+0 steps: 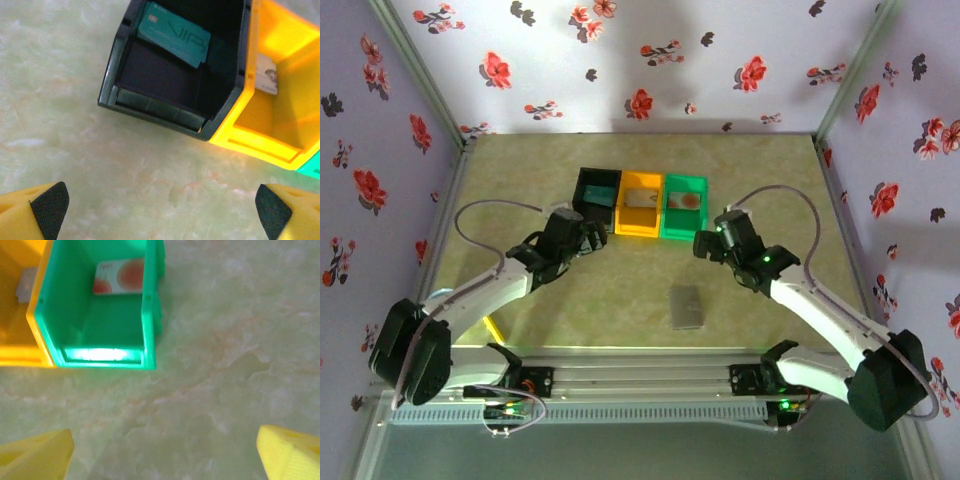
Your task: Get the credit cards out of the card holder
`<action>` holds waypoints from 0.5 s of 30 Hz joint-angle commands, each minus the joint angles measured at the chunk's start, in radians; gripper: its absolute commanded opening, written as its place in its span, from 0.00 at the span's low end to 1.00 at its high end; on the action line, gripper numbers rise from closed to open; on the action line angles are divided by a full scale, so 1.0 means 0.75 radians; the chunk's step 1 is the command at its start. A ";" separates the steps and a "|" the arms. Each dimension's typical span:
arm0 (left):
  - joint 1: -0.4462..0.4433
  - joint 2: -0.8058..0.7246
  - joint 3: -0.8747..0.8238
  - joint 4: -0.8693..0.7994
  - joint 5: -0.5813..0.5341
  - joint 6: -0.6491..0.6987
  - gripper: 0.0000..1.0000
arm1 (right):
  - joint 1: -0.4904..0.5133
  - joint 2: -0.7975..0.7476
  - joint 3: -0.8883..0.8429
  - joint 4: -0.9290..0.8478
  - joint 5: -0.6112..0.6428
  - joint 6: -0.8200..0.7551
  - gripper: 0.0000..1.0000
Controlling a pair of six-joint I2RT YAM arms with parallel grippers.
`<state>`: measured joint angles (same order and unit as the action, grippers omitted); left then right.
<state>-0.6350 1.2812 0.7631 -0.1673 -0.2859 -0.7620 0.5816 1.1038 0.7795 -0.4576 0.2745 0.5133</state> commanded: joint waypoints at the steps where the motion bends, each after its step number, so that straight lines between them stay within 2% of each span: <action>1: -0.030 0.008 -0.012 -0.047 -0.039 -0.046 1.00 | 0.067 0.030 0.020 -0.077 0.052 0.047 0.93; 8: -0.051 0.030 -0.036 -0.055 0.012 -0.076 1.00 | 0.185 0.106 -0.002 -0.091 0.109 0.094 0.90; 15: -0.055 0.051 -0.048 -0.059 0.085 -0.095 1.00 | 0.266 0.163 -0.021 -0.071 0.097 0.129 0.85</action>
<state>-0.6670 1.3098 0.7479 -0.1967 -0.2485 -0.8082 0.7631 1.2022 0.7773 -0.5011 0.3191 0.5777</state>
